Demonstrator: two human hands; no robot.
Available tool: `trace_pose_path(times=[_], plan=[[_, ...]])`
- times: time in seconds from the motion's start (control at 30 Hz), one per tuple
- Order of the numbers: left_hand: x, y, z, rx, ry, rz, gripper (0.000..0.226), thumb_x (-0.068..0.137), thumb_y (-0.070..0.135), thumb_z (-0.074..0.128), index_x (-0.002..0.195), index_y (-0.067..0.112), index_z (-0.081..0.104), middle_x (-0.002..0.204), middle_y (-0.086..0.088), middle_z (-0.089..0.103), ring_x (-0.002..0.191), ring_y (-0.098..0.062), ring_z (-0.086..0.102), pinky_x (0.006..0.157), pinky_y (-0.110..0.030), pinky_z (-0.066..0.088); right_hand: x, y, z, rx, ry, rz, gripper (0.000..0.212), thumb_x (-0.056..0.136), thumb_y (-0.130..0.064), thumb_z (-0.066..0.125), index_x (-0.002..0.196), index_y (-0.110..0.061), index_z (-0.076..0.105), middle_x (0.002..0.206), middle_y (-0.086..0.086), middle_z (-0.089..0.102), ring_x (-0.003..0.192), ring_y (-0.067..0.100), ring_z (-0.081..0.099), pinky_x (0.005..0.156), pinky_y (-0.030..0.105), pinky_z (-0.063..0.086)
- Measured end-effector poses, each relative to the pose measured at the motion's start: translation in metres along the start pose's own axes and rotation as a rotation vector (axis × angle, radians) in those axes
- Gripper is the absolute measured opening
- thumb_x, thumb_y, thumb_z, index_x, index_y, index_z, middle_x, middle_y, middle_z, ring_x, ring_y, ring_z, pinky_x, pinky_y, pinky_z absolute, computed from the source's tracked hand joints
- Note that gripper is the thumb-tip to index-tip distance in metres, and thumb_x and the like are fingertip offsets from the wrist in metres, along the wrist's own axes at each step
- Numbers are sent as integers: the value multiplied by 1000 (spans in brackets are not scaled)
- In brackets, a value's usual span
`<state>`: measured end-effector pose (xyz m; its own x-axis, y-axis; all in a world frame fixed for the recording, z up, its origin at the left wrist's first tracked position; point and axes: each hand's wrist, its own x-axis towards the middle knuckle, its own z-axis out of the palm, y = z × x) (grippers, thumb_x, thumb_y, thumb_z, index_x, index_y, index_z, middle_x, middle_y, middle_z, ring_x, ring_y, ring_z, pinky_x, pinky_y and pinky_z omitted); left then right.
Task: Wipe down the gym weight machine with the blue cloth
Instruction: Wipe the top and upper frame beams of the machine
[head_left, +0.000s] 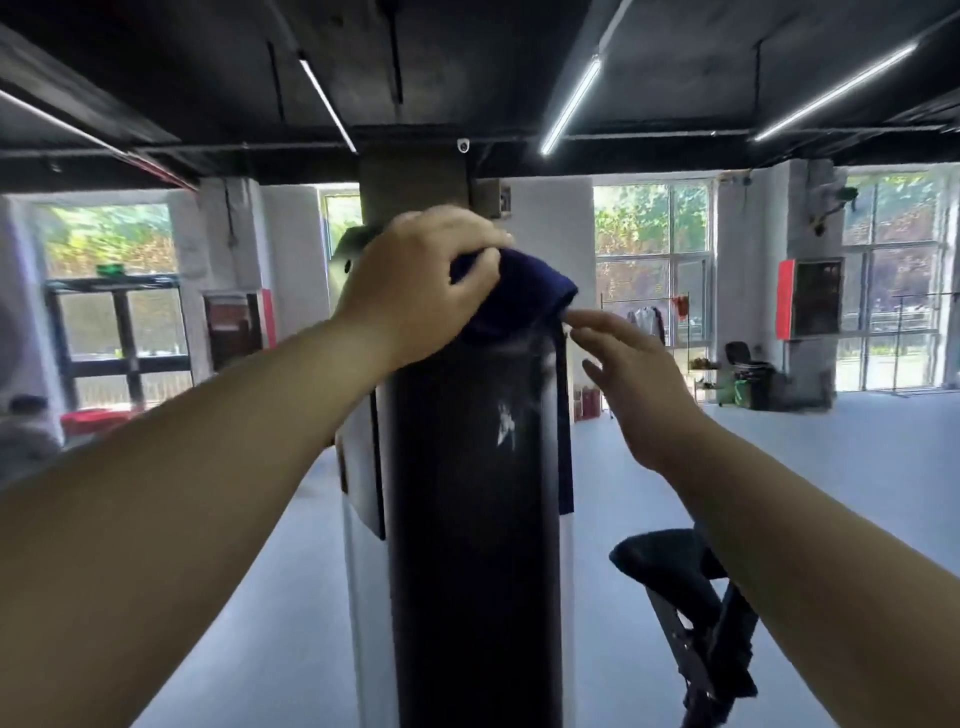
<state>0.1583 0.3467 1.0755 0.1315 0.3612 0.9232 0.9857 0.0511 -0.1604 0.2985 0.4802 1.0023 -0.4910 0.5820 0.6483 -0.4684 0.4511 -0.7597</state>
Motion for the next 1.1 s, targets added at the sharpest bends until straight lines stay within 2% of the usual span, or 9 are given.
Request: trace_pose_path(times=[0.07, 0.17, 0.23, 0.33, 0.47, 0.73, 0.83, 0.97, 1.1], plan=[[-17, 7, 10, 118, -87, 47, 37, 89, 42, 52, 117, 26, 71, 126, 4, 65, 125, -23, 54, 111, -45, 33, -3, 12, 4, 29, -55, -17, 31, 101, -4, 47, 103, -27, 68, 97, -15, 71, 88, -11, 63, 80, 8, 48], [-71, 13, 21, 282, -65, 185, 35, 87, 41, 60, 111, 19, 73, 137, -4, 60, 133, -35, 47, 113, -57, 26, -9, 35, 8, 34, -82, -84, 40, 101, -5, 47, 129, -31, 60, 141, -12, 54, 131, 1, 47, 111, 29, 40], [-102, 14, 23, 371, -106, 336, 28, 91, 36, 61, 103, 15, 75, 138, -7, 58, 133, -40, 46, 114, -57, 26, -18, 47, 10, -25, -79, -119, 47, 103, -7, 43, 141, -33, 50, 154, -16, 37, 141, -2, 32, 118, 31, 30], [-95, 16, 21, 431, -170, 371, 27, 94, 34, 58, 109, 17, 72, 141, -5, 56, 135, -37, 45, 113, -54, 28, -29, 64, 16, 39, -26, -118, 51, 103, -6, 42, 140, -41, 47, 156, -18, 33, 142, -2, 29, 120, 36, 27], [-53, 22, 21, 392, -81, 116, 38, 96, 32, 50, 133, 30, 60, 148, 1, 49, 140, -35, 38, 112, -58, 26, -31, 75, 27, 137, 12, -111, 50, 98, -13, 45, 139, -43, 49, 156, -10, 35, 144, 5, 29, 121, 43, 24], [-190, 38, 49, 457, -166, 262, 32, 101, 28, 51, 129, 28, 65, 147, 2, 47, 141, -30, 38, 115, -56, 24, -47, 83, 14, 120, -130, -80, 54, 103, -3, 38, 143, -40, 38, 160, -20, 20, 140, -15, 17, 118, 17, 19], [-164, 34, 45, 489, -133, 296, 31, 103, 29, 47, 130, 29, 64, 147, 1, 49, 139, -29, 42, 115, -52, 24, -50, 84, 12, 71, -156, -92, 56, 104, -4, 39, 142, -43, 33, 161, -20, 16, 139, -17, 14, 111, 4, 17], [-100, 31, 43, 453, 95, 32, 34, 100, 30, 50, 132, 27, 62, 148, -4, 48, 140, -34, 37, 115, -57, 22, -50, 84, 14, 47, -162, -98, 54, 104, -10, 43, 137, -51, 30, 161, -22, 14, 141, -14, 14, 118, 15, 18], [-174, 42, 65, 417, -38, 151, 34, 98, 27, 51, 128, 25, 66, 148, -2, 47, 141, -31, 36, 118, -56, 15, -49, 84, 4, -10, -217, -112, 57, 103, -7, 43, 142, -48, 31, 160, -23, 15, 140, -18, 14, 117, 15, 18]])
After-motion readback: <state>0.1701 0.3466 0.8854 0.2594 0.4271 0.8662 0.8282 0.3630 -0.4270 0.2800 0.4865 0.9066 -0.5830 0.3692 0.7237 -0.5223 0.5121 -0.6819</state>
